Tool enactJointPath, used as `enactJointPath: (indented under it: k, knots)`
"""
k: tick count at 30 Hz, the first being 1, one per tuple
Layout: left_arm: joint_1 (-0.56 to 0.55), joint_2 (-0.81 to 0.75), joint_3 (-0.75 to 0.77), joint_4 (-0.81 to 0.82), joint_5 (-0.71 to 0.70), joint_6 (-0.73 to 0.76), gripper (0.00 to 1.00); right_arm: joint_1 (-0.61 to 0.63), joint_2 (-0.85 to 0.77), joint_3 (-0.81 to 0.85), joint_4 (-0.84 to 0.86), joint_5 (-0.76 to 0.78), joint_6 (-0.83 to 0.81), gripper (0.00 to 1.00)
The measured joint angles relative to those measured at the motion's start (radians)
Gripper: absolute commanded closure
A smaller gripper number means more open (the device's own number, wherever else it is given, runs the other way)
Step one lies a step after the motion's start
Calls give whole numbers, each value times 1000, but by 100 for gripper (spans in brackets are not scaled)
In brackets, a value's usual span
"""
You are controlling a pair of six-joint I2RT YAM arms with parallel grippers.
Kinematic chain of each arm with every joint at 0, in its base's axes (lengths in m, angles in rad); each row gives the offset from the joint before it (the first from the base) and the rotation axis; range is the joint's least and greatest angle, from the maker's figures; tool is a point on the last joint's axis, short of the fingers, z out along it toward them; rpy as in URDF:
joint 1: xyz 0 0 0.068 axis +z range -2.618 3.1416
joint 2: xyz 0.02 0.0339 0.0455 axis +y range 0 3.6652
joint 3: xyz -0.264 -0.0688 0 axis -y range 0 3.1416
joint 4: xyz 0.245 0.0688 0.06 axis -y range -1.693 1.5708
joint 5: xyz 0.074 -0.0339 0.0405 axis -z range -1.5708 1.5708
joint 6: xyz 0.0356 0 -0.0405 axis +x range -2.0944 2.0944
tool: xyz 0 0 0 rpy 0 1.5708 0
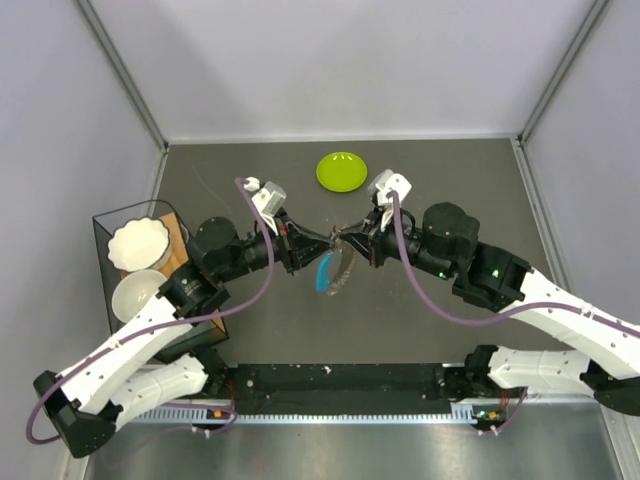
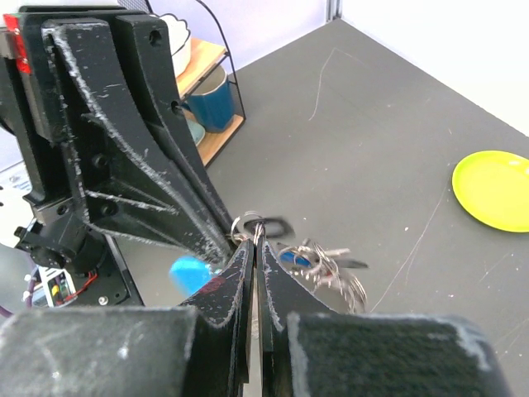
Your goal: Remove the keys from the keyring
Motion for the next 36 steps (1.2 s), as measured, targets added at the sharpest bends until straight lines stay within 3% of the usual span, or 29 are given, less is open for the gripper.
enactJointPath:
  k: [13,14,17,21,23,25,28,36]
  knots:
    - [-3,-21,1,-43,-62,30,100,-11,-9,-10,-6,-29,-66,100]
    - [-4,-21,2,-45,-60,30,94,-16,-13,-15,-4,-38,-73,100]
    - [-4,-21,3,-54,-55,34,92,-25,-27,-27,-7,-63,-96,100]
    - [-4,-19,4,-55,-35,34,100,-28,-32,-28,-14,-90,-111,100]
    - [-3,-15,4,-53,-23,34,92,-29,-33,-28,-19,-100,-115,100]
    - [-3,-10,4,-50,-14,35,74,-30,-34,-28,-23,-106,-117,100]
    - [-3,-6,4,-51,0,31,87,-32,-35,-28,-24,-117,-117,100]
    - [0,2,4,-47,31,34,100,-34,-36,-28,-27,-122,-117,100]
